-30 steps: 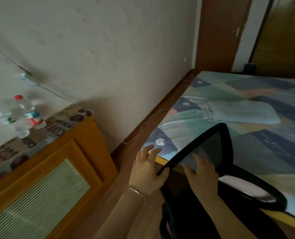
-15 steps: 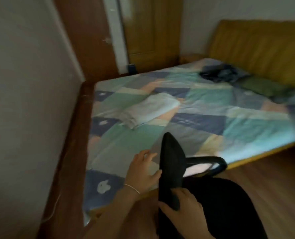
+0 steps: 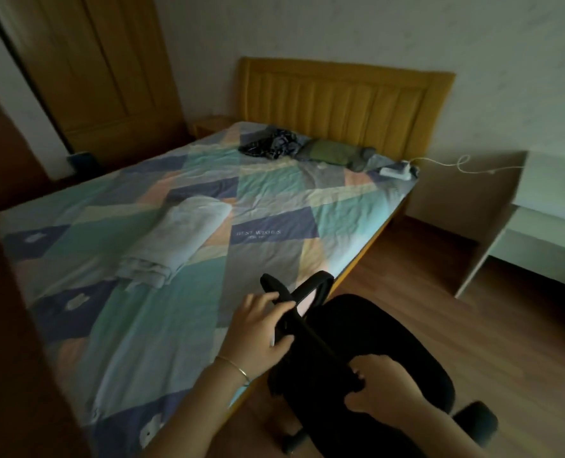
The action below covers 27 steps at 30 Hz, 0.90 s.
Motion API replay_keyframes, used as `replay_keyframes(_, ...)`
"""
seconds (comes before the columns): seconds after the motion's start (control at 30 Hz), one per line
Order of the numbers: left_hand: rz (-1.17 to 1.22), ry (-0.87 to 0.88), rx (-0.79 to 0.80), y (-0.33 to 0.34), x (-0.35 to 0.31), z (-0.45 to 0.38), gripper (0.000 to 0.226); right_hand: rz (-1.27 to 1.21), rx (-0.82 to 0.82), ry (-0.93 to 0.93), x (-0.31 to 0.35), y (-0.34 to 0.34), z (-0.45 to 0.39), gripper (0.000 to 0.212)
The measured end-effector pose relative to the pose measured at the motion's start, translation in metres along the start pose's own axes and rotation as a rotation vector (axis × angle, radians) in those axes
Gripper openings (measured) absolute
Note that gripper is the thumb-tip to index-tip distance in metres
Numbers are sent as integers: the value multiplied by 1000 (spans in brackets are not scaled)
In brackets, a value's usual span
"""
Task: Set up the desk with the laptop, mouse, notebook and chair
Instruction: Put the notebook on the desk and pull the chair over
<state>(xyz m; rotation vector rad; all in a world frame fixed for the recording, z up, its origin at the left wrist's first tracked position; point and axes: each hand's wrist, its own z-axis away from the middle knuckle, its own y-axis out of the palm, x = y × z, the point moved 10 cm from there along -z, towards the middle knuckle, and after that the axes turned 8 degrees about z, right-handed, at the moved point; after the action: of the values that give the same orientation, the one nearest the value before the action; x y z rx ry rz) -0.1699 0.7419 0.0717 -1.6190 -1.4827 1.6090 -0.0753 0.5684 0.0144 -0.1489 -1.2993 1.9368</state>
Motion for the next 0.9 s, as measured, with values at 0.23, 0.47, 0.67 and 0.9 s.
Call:
replay_keyframes(0.23, -76, 154, 228, 62, -54, 15, 68, 36, 83, 4, -53, 7, 60, 52)
replay_keyframes(0.47, -46, 227, 380, 107, -131, 56, 67, -106, -25, 136, -125, 27, 138, 33)
replay_keyframes(0.67, -2, 275, 220, 129, -198, 92, 43, 223, -590, 365, -179, 39, 198, 47)
replay_keyframes(0.9, -38, 323, 142, 140, -231, 94, 35, 289, -606, 276, -203, 31, 221, 54)
